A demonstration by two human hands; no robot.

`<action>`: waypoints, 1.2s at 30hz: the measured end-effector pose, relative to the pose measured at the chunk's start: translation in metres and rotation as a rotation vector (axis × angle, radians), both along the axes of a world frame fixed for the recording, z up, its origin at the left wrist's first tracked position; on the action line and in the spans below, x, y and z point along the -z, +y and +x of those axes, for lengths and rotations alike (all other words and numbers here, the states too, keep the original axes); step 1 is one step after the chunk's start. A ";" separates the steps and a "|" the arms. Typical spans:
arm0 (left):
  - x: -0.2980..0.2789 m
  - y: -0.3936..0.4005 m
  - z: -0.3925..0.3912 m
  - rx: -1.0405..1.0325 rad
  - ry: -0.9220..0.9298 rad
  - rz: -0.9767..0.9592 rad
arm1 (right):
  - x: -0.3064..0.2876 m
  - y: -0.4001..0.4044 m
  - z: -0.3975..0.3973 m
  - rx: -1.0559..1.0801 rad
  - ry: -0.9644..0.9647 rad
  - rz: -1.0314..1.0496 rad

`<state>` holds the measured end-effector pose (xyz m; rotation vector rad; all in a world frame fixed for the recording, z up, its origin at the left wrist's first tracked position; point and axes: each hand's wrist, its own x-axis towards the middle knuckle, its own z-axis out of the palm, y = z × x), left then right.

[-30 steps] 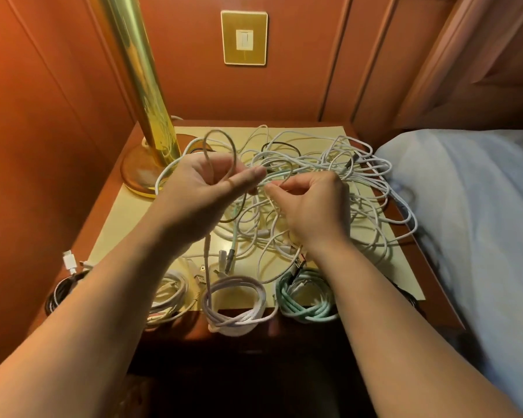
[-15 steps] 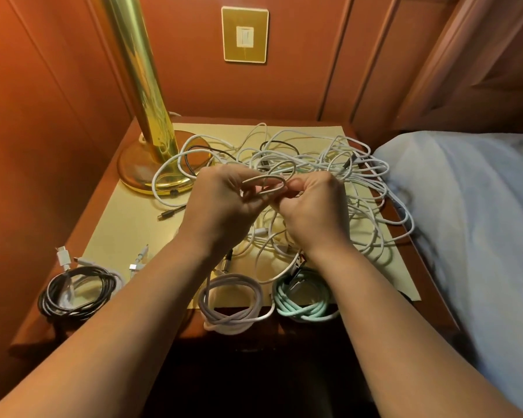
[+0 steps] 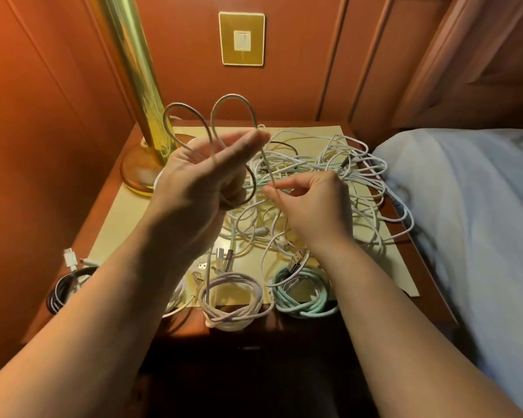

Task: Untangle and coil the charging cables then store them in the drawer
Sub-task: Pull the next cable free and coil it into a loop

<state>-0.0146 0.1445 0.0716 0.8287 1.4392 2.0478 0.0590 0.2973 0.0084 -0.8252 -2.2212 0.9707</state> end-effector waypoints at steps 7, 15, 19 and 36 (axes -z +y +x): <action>0.013 -0.003 -0.011 -0.204 0.098 -0.233 | 0.002 -0.005 0.001 0.002 0.024 -0.034; 0.040 0.008 -0.007 -0.393 0.755 -0.594 | -0.001 -0.006 0.001 0.016 0.117 -0.073; 0.039 0.010 -0.006 -0.500 0.892 -0.575 | 0.000 -0.003 0.001 -0.023 0.120 -0.075; 0.045 0.019 -0.005 -0.337 0.581 -0.421 | -0.003 -0.001 0.006 -0.090 0.052 -0.035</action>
